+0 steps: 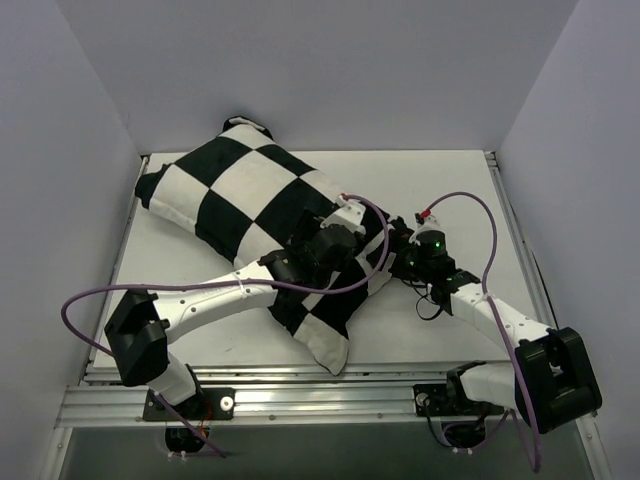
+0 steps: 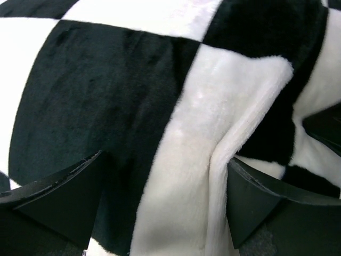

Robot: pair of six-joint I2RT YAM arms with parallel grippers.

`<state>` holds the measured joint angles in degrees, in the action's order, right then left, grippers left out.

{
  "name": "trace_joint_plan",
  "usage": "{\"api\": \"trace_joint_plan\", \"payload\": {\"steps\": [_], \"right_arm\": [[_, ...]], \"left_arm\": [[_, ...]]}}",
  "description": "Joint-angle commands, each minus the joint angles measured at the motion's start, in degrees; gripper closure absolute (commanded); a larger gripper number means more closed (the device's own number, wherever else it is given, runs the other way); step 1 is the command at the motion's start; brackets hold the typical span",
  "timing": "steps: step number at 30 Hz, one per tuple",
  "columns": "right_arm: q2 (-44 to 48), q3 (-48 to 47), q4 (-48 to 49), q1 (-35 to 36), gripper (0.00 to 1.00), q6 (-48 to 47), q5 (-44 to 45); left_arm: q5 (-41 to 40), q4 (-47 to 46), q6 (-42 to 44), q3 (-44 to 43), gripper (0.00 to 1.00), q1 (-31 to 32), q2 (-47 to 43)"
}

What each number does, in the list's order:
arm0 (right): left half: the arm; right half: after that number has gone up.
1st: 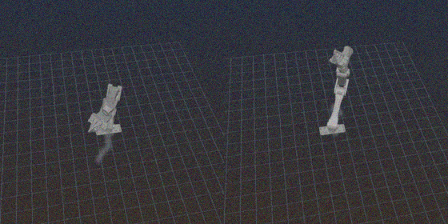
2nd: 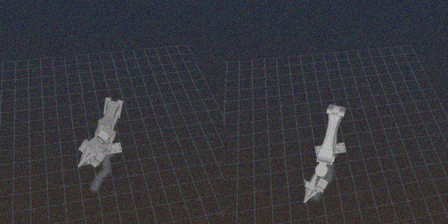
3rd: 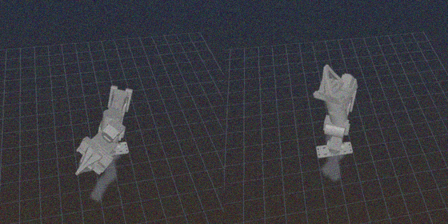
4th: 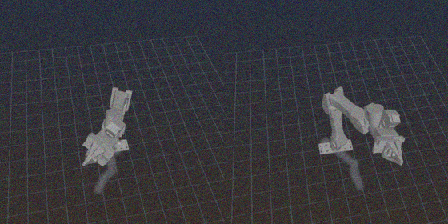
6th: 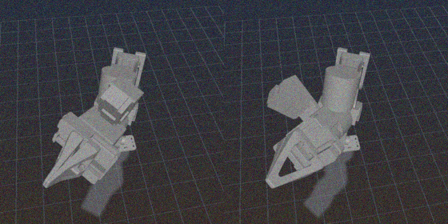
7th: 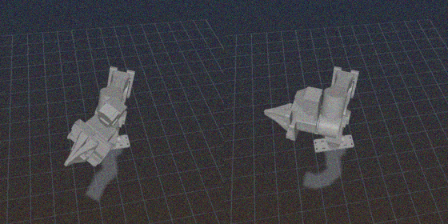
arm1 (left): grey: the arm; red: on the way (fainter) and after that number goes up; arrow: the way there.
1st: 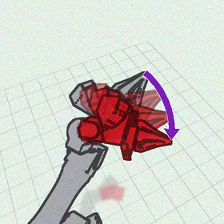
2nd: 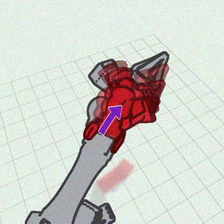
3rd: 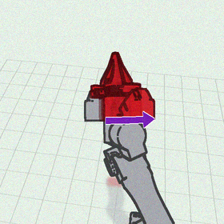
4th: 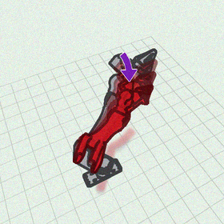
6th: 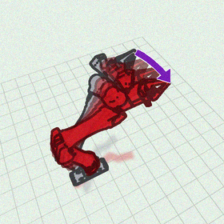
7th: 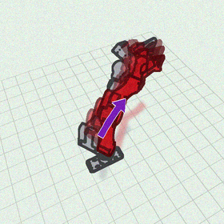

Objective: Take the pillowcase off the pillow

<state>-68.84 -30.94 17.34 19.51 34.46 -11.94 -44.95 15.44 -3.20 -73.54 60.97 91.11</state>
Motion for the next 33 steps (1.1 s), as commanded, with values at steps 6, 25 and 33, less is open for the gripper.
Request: {"api": "trace_joint_plan", "payload": {"steps": [6, 25, 33], "right_arm": [[-2.18, 1.85, -5.13, -0.70, 0.23, -2.29, 2.98], [4.05, -3.42, -9.78, -0.09, 0.23, -2.29, 2.19], [4.60, -19.41, -16.99, 11.16, 0.21, -2.47, 11.77]], "left_arm": [[-10.86, 0.56, -3.82, 1.64, 0.14, -6.04, -5.67], [1.35, 3.36, -7.87, 2.78, 0.98, -8.50, -9.72], [5.04, 3.10, -12.52, 5.25, 0.98, -9.29, -10.69]]}}
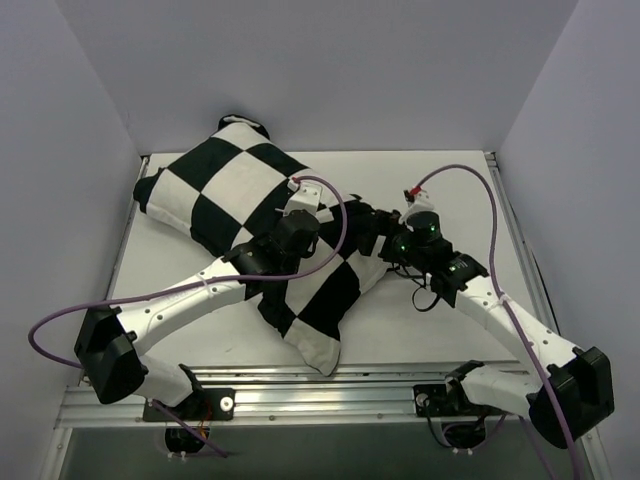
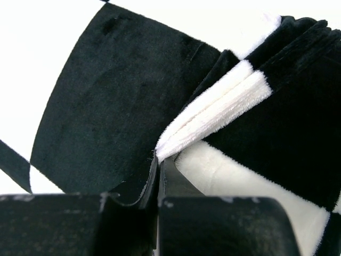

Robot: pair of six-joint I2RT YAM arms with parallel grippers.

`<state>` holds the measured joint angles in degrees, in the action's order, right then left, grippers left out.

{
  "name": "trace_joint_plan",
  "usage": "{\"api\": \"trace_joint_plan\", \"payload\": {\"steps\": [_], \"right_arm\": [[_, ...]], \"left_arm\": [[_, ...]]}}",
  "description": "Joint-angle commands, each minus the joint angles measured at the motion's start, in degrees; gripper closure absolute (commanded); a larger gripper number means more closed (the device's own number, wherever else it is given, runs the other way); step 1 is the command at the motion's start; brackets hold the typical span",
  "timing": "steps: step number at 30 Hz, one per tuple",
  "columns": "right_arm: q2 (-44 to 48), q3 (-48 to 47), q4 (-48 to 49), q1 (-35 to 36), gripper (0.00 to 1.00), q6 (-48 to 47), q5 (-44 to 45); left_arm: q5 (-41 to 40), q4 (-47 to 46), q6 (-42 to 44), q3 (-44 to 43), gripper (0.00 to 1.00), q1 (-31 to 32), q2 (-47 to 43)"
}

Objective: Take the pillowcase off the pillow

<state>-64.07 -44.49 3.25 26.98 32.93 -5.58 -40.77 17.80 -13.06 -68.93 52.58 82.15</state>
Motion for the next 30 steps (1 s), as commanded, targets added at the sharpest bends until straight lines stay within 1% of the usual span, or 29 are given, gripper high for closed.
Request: {"api": "trace_joint_plan", "payload": {"steps": [1, 4, 8, 11, 13, 15, 16, 17, 18, 19, 20, 24, 26, 27, 28, 30], "right_arm": [[-0.96, -8.31, -2.72, 4.30, 0.21, -0.59, 5.41], [-4.91, -12.01, -1.67, 6.67, 0.21, 0.47, 5.41], [-11.40, -15.18, -0.96, 11.15, 0.21, 1.00, 10.57], [-16.16, -15.89, -1.13, 13.18, 0.21, 1.70, 12.17], [-18.01, -15.28, -0.96, 14.23, 0.24, 1.70, 13.23], [-20.29, -14.14, -1.83, 14.68, 0.37, 1.53, 14.46], [-20.91, -13.79, -2.45, 14.76, 0.46, 1.44, 15.68], [-21.79, -13.35, -2.98, 14.77, 0.72, 1.52, 16.56], [-21.80, -11.86, -2.98, 14.68, 0.85, 1.53, 17.44], [-21.10, -10.89, -4.64, 14.50, 0.94, 1.61, 19.10], [-20.40, -9.92, -5.17, 14.15, 1.00, 1.79, 19.64], [-14.34, -3.16, -5.71, 10.91, 1.00, 3.54, 19.47], [-9.42, 2.20, -5.71, 8.54, 1.00, 4.25, 17.29], [-7.84, 3.95, -5.79, 5.74, 1.00, 4.69, 16.49], [-5.12, 7.10, -6.06, 4.41, 1.00, 4.95, 15.87], [-2.30, 9.76, -7.55, 0.73, 1.00, 6.18, 14.64]], "left_arm": [[1.13, 0.66, -3.02, 0.90, 0.98, -1.07, -1.90], [1.40, 0.48, -3.99, 1.42, 0.98, -1.33, -2.34], [2.01, 0.22, -5.57, 2.48, 0.98, -2.39, -3.13], [2.19, -0.31, -6.36, 3.53, 0.98, -3.35, -3.75], [2.28, -0.31, -7.24, 3.97, 0.98, -3.80, -4.10], [2.37, -0.31, -7.85, 4.67, 0.98, -4.41, -4.10], [2.19, -0.23, -8.21, 4.94, 0.98, -4.67, -4.10], [1.76, -0.14, -8.65, 5.20, 0.98, -4.94, -4.10], [1.49, 0.30, -9.87, 5.81, 0.98, -5.55, -4.10], [1.23, 0.65, -10.58, 6.08, 0.98, -5.99, -4.10], [0.70, 1.00, -11.45, 6.35, 0.98, -6.43, -4.10], [0.87, 1.80, -14.01, 8.54, 0.98, -8.89, -4.10], [0.96, 2.06, -15.06, 9.60, 0.98, -9.68, -4.10], [1.39, 2.32, -15.24, 9.77, 0.98, -9.95, -4.10], [1.66, 2.32, -15.42, 10.04, 0.98, -10.04, -4.36], [1.75, 2.59, -15.94, 10.74, 0.98, -10.21, -4.72]]}}
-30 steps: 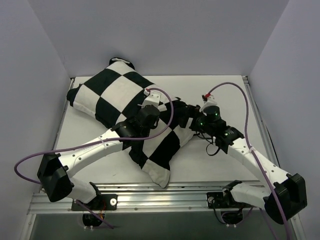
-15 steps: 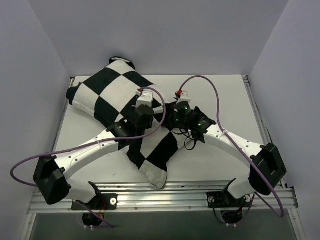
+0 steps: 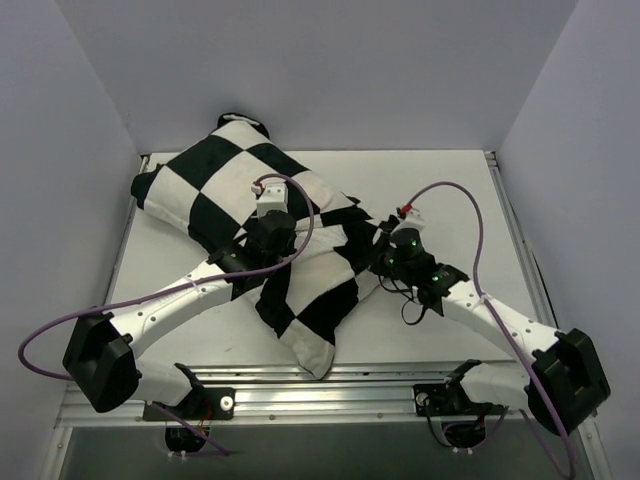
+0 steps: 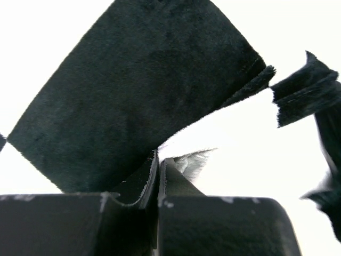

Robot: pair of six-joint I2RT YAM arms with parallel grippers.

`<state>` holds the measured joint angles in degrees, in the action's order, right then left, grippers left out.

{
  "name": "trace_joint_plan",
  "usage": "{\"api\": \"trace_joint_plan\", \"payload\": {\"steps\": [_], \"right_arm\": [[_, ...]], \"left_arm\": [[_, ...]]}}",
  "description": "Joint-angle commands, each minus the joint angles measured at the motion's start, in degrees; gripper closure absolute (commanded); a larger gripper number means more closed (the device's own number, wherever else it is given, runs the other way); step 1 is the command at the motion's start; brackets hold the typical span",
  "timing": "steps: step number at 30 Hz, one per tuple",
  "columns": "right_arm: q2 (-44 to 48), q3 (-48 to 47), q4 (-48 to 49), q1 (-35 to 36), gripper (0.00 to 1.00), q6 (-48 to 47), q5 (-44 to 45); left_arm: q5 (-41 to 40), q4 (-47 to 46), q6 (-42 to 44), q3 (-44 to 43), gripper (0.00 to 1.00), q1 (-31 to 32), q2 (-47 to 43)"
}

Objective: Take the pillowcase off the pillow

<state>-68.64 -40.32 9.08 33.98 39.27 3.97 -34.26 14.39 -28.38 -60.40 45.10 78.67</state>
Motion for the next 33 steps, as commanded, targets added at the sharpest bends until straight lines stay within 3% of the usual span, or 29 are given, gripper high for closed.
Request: {"api": "trace_joint_plan", "payload": {"steps": [1, 7, 11, 16, 19, 21, 23, 26, 33], "right_arm": [[5.50, 8.30, -13.65, -7.42, 1.00, 0.37, 4.48], [11.95, 14.74, -14.79, -16.21, 1.00, 1.44, -1.94], [11.95, 9.31, -14.18, -15.09, 1.00, -3.21, -6.07], [9.16, -6.04, -17.34, -11.31, 0.99, -5.86, -3.62], [4.77, -14.31, -19.71, -7.88, 0.86, -6.83, 0.51], [2.30, -17.94, -21.73, -5.86, 0.59, -6.83, 3.58], [-1.39, -22.76, -22.96, -5.15, 0.39, -6.83, 4.20], [-6.49, -28.65, -24.54, -3.83, 0.26, -6.57, 6.22], [-17.39, -35.71, -26.40, -0.58, 0.18, -5.25, 11.05]], "left_arm": [[-5.37, 6.17, -0.80, 2.48, 0.98, -3.00, -1.50], [-5.30, 9.42, -3.26, 3.36, 0.98, -4.76, -1.68], [-1.88, 8.81, -2.73, 3.89, 0.98, -4.59, -1.33], [1.13, 8.37, -2.73, 3.98, 0.98, -3.01, -1.33], [0.78, 8.37, -2.99, 3.98, 0.98, -1.86, -1.07], [0.86, 8.37, -3.43, 3.98, 0.98, -1.68, -0.63], [0.86, 8.28, -3.61, 3.89, 0.98, -1.25, -0.01], [0.77, 8.02, -3.79, 4.41, 0.98, -0.72, 0.16], [0.78, 6.96, -4.75, 5.82, 0.98, -0.45, -0.01]]}}
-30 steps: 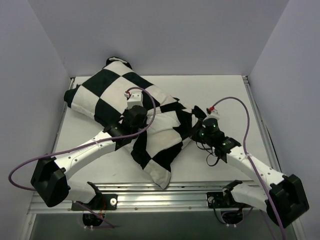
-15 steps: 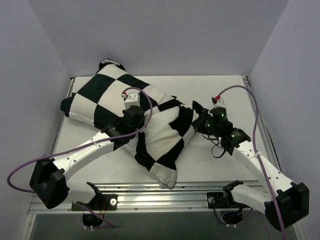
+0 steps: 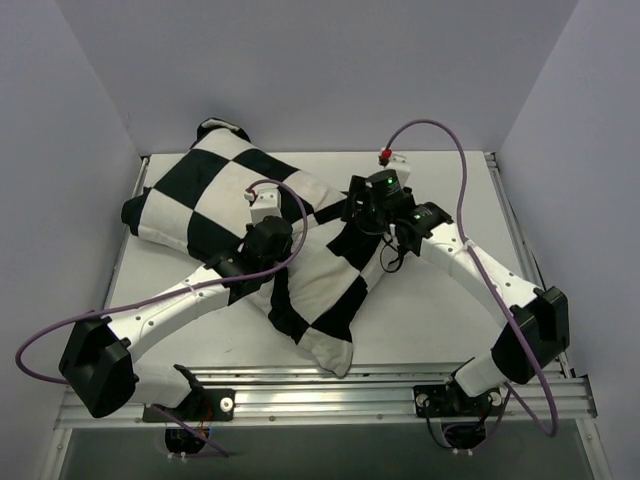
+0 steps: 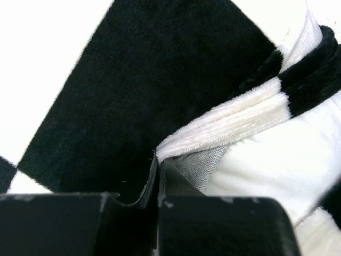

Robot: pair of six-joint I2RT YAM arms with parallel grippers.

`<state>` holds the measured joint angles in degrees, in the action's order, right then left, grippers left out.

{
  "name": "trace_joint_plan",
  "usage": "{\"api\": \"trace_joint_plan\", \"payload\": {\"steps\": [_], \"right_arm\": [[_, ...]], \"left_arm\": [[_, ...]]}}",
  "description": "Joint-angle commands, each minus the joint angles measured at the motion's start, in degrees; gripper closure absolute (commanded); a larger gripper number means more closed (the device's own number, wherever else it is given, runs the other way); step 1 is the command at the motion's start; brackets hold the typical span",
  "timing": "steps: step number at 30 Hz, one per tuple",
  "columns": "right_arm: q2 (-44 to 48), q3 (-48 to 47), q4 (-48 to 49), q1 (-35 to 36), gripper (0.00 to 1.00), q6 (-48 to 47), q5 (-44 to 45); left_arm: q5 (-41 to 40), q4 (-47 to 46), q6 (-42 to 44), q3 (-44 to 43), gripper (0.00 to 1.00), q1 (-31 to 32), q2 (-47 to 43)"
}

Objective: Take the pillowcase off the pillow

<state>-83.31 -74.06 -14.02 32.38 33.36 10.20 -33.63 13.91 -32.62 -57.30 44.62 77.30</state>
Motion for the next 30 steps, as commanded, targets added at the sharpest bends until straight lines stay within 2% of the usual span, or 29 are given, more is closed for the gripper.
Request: {"api": "trace_joint_plan", "payload": {"steps": [1, 4, 7, 8, 10, 13, 15, 18, 19, 21, 24, 25, 28, 29, 30], "right_arm": [[-3.61, -0.92, -1.90, 1.02, 0.18, 0.82, 6.14], [-3.97, 6.01, 0.74, -1.17, 0.20, 1.00, 6.68], [-1.52, 14.78, 4.17, -7.58, 0.36, 0.39, 1.50], [-0.38, 17.09, 5.48, -9.34, 0.47, 0.12, 0.01], [3.56, 23.66, 7.16, -15.05, 0.52, -0.67, -2.45], [7.53, 31.84, 13.38, -21.30, 0.67, -0.85, -12.71], [8.25, 34.94, 17.26, -22.79, 0.71, -0.58, -19.40], [7.64, 41.00, 24.90, -22.98, 0.83, 0.82, -27.21], [7.20, 42.23, 29.62, -23.06, 0.90, 1.35, -29.16], [5.71, 45.05, 37.44, -23.06, 0.97, 1.44, -35.73], [5.35, 46.46, 45.02, -22.98, 1.00, 3.02, -42.26], [5.70, 46.38, 48.87, -22.80, 1.00, 3.46, -45.76], [7.54, 44.71, 52.07, -21.57, 1.00, 3.38, -49.38], [7.98, 44.10, 52.43, -20.44, 1.00, 2.94, -49.74], [8.51, 42.96, 52.95, -19.91, 1.00, 2.93, -50.01]], "left_arm": [[0.14, 7.79, -0.77, 2.72, 0.98, 0.03, 1.45], [-0.47, 8.76, -2.36, 2.98, 0.98, -0.50, 1.45], [-2.14, 10.61, -4.12, 3.50, 0.98, -1.20, 0.67], [-2.41, 10.87, -4.55, 3.77, 0.98, -1.29, 0.40], [-2.67, 11.31, -4.91, 4.56, 0.98, -1.90, -0.65], [-2.41, 11.93, -5.78, 5.79, 0.98, -2.34, -1.45], [-2.32, 12.36, -6.40, 6.41, 0.98, -2.70, -1.80], [-2.23, 12.89, -6.49, 6.41, 0.98, -2.96, -2.32], [-1.97, 12.98, -6.23, 6.32, 0.98, -2.96, -2.50], [-1.62, 12.11, -4.48, 6.41, 0.98, -2.87, -3.55], [0.92, 9.04, 0.27, 6.76, 0.98, -2.44, -6.27], [1.37, 8.16, 1.58, 6.76, 0.96, -2.09, -7.33], [4.44, 0.79, 10.36, 7.64, 0.76, 1.25, -12.33], [6.97, -2.98, 15.34, 7.47, 0.65, 2.21, -14.00], [8.47, -4.67, 17.66, 7.29, 0.61, 4.05, -14.45]]}}
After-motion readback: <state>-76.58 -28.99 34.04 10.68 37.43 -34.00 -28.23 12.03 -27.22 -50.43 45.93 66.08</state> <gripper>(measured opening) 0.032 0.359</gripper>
